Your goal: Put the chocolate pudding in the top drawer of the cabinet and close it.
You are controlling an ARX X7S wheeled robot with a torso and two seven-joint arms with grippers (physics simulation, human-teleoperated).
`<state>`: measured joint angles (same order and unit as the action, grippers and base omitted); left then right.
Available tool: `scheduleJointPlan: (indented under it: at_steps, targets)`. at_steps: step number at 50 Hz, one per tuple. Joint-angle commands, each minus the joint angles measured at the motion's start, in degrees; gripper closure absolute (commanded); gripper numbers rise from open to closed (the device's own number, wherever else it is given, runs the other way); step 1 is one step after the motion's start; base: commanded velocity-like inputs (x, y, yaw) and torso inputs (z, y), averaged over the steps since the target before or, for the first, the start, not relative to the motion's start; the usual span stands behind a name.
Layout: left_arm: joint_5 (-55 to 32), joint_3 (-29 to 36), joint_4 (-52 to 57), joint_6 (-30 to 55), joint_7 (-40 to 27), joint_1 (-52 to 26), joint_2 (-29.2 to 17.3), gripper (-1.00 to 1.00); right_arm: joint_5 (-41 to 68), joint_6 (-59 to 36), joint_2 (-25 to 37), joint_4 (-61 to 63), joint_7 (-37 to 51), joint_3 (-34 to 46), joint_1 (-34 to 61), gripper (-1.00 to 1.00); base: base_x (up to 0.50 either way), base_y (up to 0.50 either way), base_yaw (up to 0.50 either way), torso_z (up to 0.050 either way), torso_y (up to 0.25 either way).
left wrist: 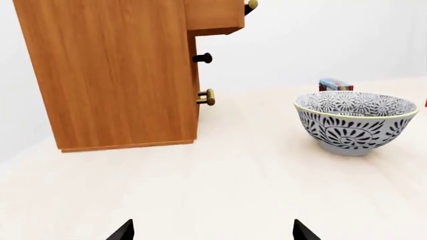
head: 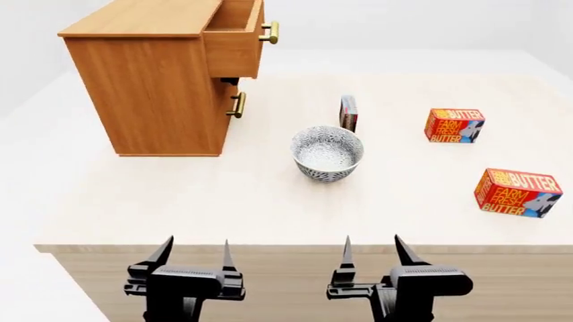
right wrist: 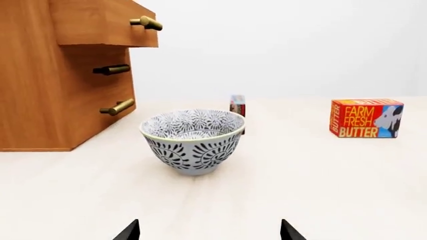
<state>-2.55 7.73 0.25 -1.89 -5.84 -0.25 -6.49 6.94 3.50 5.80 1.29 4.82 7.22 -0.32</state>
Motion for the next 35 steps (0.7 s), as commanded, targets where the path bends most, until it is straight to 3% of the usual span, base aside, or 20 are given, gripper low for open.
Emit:
scheduleJointPlan:
  at_steps: [1,13,35]
  targets:
    - [-0.66,0.42,0.43,-0.98,-0.8,0.06,-0.6,-1.0,1.36,-0.4,0.96,1.8,0.04,0.99,-0.14,-1.0,0.0,0.0,0.0,0.0,0.0]
    - [-1.68,1.49,1.89,-4.18,0.48,1.1,-2.01,-1.0,1.76,1.01,1.8,2.45,0.13,1.87,-0.46,-1.0,0.0,0.0,0.0,0.007,0.0]
    - [-3.56,1.6,3.63,-6.76,0.04,2.11,-3.1,-1.0,1.93,0.62,2.77,4.85,1.61,3.09,-0.42,-1.0,0.0,0.0,0.0,0.05,0.0]
